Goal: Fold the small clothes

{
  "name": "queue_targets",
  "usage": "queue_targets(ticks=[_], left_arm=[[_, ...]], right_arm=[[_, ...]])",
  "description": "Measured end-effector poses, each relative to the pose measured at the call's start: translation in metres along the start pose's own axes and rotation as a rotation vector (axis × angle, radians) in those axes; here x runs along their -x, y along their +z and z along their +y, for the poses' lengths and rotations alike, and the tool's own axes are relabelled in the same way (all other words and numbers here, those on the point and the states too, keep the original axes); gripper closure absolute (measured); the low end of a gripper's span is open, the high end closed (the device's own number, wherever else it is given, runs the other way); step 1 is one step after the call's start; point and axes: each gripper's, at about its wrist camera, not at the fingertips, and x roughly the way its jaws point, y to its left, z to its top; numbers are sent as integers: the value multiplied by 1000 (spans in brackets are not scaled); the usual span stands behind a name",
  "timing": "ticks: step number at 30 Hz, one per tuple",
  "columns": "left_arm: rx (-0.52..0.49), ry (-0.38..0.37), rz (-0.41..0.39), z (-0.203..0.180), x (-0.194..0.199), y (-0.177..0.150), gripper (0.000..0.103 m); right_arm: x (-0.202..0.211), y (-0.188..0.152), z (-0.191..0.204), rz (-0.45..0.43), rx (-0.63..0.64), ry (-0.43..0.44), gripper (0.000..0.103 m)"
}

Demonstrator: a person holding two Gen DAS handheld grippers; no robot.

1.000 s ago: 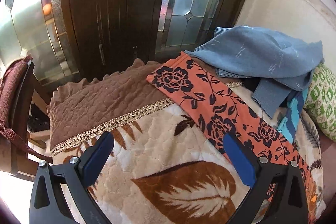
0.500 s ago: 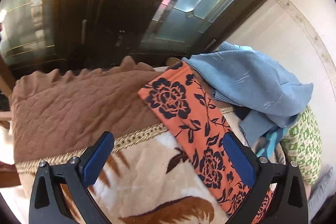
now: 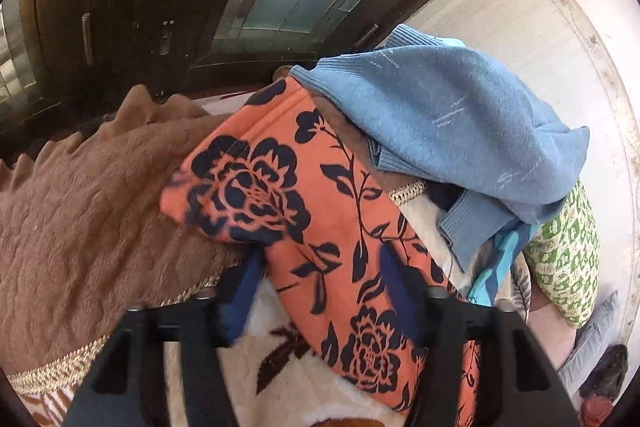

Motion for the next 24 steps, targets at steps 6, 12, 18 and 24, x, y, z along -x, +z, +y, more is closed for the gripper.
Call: queue_targets(ticks=[6,12,18,24], left_arm=[[24,9,-15,0,-11,7,94],[-92,-29,-111,-43,41,-12,96],[-363,-70,-167,-144,117,-70,96],[-669,-138,-174,-261,159,-182,96]], right_arm=[[0,0,-3,-6,-13,24,71],[1,1,-4,-7,-22,36,71],[7,8,-3,37,-56,56,68],[87,25,-10,-58,-68,33,68]])
